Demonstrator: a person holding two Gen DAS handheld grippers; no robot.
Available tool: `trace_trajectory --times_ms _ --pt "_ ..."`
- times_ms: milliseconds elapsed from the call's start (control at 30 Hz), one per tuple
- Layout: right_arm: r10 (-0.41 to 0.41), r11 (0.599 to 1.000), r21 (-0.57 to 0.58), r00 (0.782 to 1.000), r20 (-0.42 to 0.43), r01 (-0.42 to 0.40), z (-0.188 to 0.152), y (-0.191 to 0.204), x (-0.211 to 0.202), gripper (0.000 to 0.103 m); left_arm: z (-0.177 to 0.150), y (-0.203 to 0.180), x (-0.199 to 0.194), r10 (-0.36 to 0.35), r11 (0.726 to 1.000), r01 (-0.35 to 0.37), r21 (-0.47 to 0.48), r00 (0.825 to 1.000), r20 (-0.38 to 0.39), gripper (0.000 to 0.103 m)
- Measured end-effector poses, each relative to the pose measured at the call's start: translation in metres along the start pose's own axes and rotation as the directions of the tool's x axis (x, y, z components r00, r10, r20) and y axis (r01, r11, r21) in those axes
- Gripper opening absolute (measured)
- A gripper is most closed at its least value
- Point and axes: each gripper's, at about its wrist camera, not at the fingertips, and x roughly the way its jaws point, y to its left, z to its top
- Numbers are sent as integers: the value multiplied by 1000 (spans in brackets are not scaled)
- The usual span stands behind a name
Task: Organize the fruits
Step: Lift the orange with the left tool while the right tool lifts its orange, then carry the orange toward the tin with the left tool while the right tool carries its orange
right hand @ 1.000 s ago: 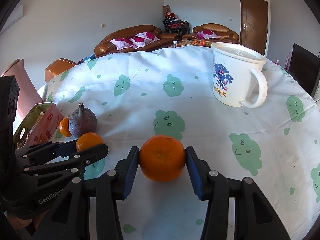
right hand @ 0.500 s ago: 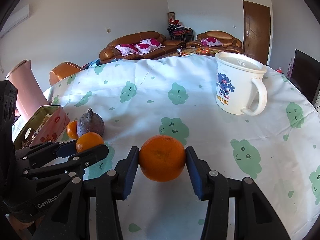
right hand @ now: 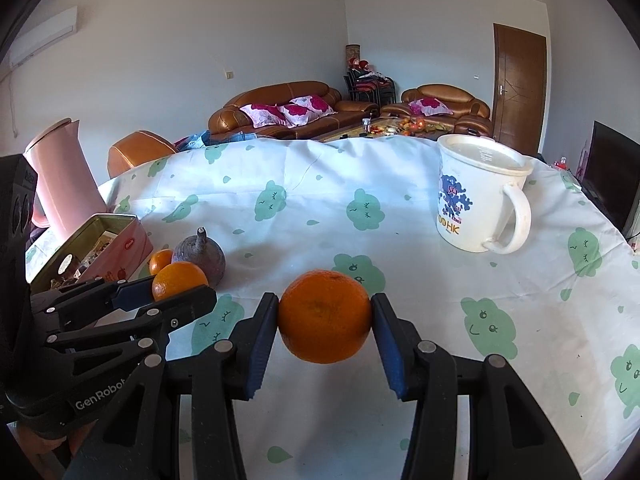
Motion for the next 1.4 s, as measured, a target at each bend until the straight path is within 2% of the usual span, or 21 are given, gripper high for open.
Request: trace_trajectory --times_ms 533,1067,1400 --pt "-2 1000 -25 997 77 4 -4 10 -18 49 -2 -12 -19 53 996 -59 69 994 91 38" --pt "-8 1000 -25 993 115 11 -10 15 -30 49 -6 -10 -27 59 996 -66 65 993 106 38" --pt "2 999 -45 994 111 3 -15 22 -36 49 -10 -7 -32 32 998 -36 53 996 82 38"
